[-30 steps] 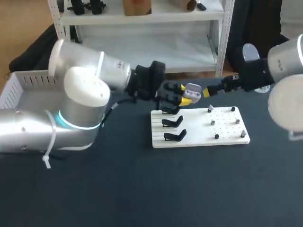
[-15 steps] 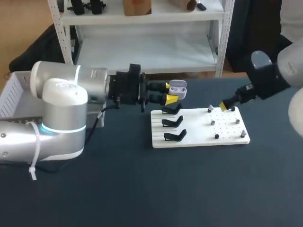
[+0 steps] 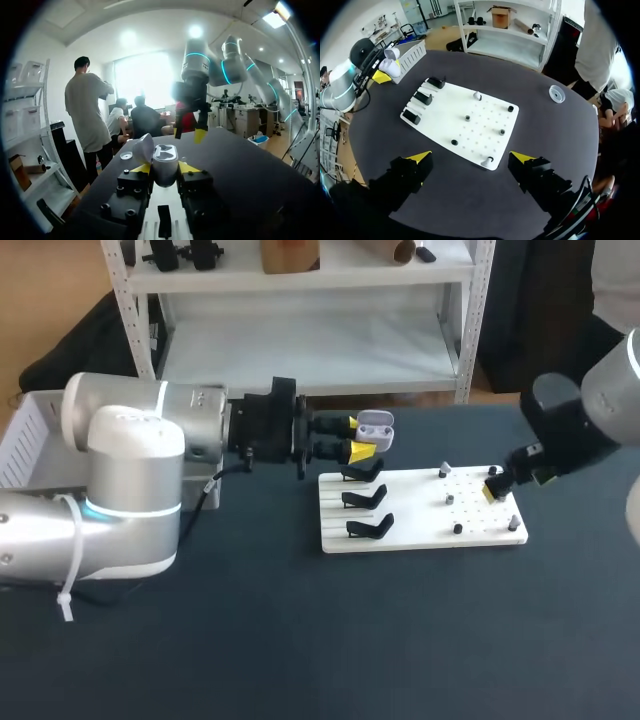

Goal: Pick up each earbud case from the left stands, insert the matching earbuds, close the lid, and place the case in the box.

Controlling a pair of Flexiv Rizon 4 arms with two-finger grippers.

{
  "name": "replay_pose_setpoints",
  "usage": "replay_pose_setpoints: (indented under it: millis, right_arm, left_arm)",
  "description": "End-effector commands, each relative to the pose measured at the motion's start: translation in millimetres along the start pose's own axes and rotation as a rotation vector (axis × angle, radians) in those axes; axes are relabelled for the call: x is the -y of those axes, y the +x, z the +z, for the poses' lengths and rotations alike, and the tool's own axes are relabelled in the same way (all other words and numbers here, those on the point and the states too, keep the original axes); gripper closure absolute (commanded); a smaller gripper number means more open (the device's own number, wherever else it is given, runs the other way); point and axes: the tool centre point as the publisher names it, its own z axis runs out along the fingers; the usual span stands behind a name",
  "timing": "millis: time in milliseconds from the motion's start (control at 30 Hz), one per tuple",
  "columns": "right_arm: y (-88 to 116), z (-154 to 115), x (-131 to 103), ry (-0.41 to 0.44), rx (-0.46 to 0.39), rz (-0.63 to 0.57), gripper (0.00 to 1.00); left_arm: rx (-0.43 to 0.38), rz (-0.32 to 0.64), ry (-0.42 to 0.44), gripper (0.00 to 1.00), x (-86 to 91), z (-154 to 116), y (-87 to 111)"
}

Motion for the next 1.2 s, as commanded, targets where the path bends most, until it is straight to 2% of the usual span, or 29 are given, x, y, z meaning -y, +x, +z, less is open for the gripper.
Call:
replay_pose_setpoints:
  millis: [33,133,333,533,767,833,867,900,967,1000,1033,1100,1200]
  right_arm:
    - [14,3,0,0.165,0.022,0.011,0.0]
    - [18,4,0,0.2,0.013,0.006,0.0]
    - [23,8,2,0.241,-0.022,-0.005,0.0]
    - [28,15,2,0.265,-0.065,-0.021,0.0]
    - [39,20,4,0.299,-0.116,-0.01,0.0]
    - [39,21,5,0.299,-0.124,-0.007,0.15]
    - [39,23,6,0.301,-0.128,-0.008,0.29]
    - [39,24,8,0.303,-0.135,-0.01,0.34]
    - [38,26,10,0.301,-0.148,-0.012,0.36]
    - [37,27,11,0.296,-0.156,-0.015,0.47]
    - [36,28,12,0.306,-0.168,-0.021,0.54]
    - [34,30,12,0.312,-0.18,-0.029,0.58]
    - [32,32,11,0.316,-0.189,-0.031,0.53]
  left_arm:
    - [0.06,-0.064,-0.011,1.0,1.0,-3,-2.0]
    - [0.122,-0.164,0.017,1.0,2.3,-9,-8.9]
    - [0.094,-0.242,0.064,1.0,8.5,-13,-21.1]
    - [0.064,-0.234,0.083,1.0,9.2,-19,-21.2]
    - [0.052,-0.211,0.026,1.0,10.1,-42,-16.9]
    - [0.049,-0.225,0.018,1.0,9.0,-49,-14.3]
    - [0.041,-0.224,0.006,1.0,9.5,-51,-13.9]
    - [0.041,-0.224,0.006,1.0,9.5,-51,-13.9]
    - [0.041,-0.224,0.006,1.0,9.5,-51,-13.9]
    - [0.041,-0.224,0.006,1.0,9.5,-51,-13.9]
    - [0.041,-0.224,0.006,1.0,9.5,-51,-13.9]
    - [0.041,-0.224,0.006,1.0,9.5,-51,-13.9]
    - [0.041,-0.224,0.006,1.0,9.5,-51,-13.9]
